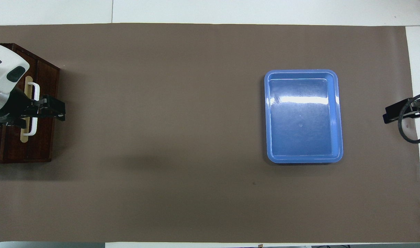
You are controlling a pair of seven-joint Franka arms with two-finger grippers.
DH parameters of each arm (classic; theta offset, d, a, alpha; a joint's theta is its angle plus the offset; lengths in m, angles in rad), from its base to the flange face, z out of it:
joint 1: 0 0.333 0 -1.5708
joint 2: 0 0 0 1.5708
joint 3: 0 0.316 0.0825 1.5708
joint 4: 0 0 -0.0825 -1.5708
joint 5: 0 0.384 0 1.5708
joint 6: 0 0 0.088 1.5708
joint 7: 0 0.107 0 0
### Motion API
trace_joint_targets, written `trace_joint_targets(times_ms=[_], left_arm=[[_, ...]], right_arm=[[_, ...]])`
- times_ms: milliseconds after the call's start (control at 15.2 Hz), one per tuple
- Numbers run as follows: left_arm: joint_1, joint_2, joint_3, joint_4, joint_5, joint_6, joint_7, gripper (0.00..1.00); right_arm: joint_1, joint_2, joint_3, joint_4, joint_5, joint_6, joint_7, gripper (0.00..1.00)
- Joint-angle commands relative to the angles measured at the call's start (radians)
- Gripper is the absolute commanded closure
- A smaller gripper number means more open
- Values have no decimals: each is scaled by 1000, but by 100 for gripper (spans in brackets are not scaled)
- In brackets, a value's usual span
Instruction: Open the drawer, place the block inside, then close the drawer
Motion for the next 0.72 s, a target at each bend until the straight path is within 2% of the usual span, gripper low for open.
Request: trace_joint_targets(times_ms=[0,657], left_arm=[[19,-17,-12,-4,-17,-13,26,0],[10,-22,-1,11,-15,-2,129,0]], right_arm=[[-11,6,15,7,-18,11,7,0],[-11,8,15,9,-16,10,7,0]])
